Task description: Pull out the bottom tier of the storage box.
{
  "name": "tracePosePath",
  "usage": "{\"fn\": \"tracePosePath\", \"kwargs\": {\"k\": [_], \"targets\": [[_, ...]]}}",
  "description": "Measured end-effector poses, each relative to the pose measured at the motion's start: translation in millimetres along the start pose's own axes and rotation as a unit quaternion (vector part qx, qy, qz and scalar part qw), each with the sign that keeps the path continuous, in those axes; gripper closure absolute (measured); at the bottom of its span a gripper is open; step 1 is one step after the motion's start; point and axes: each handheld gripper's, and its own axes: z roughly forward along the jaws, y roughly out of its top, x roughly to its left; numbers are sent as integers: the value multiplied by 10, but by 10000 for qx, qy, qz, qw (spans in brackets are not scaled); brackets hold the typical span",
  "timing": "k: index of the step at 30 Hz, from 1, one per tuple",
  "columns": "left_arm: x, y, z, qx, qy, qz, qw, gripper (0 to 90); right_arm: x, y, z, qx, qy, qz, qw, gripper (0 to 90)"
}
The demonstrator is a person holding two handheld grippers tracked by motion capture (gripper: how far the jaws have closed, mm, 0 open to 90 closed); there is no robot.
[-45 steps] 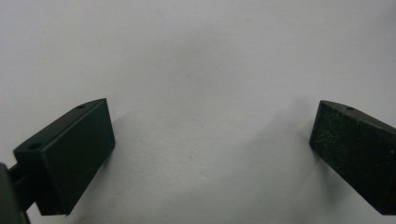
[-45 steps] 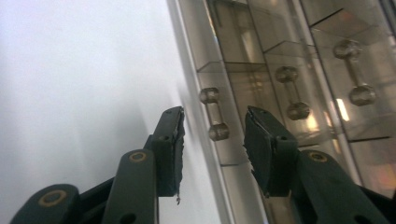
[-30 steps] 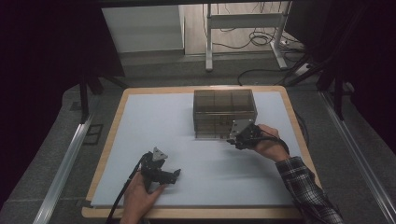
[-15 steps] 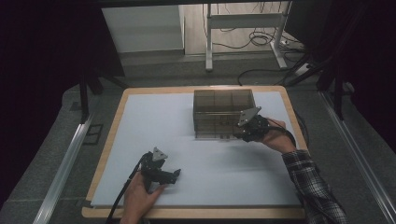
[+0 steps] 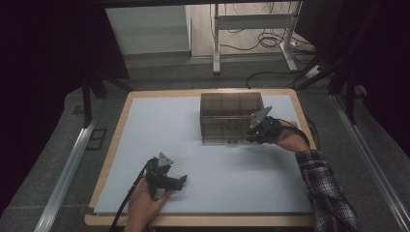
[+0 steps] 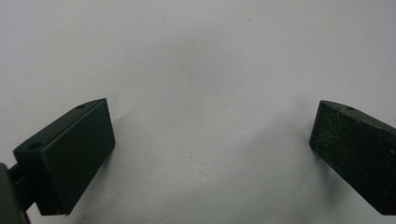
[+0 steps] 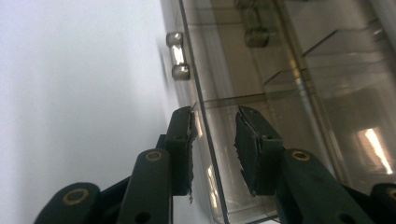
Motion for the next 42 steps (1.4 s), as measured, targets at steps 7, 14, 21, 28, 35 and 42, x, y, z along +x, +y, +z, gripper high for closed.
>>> {"fn": "tracePosePath", "kwargs": {"k": [7,14,21,28,35,42], "targets": [[0,0,0,-1,-1,-1,10000,0,-68,-41,118,126,313,-34,9994,747],[0,0,0,-2,-1,-1,10000,0,-130,-49,181,184,611,-204,9978,852],[0,0,0,-1,0,0,10000,0,-137,-35,176,216,748,-349,9964,868],[0,0,0,0,1,-1,10000,0,-54,-19,110,262,789,-503,9953,870],[0,0,0,1,0,1,10000,0,29,-11,80,281,822,-551,9947,869],[0,0,0,0,0,0,10000,0,150,-8,42,253,902,-629,9936,868]]}}
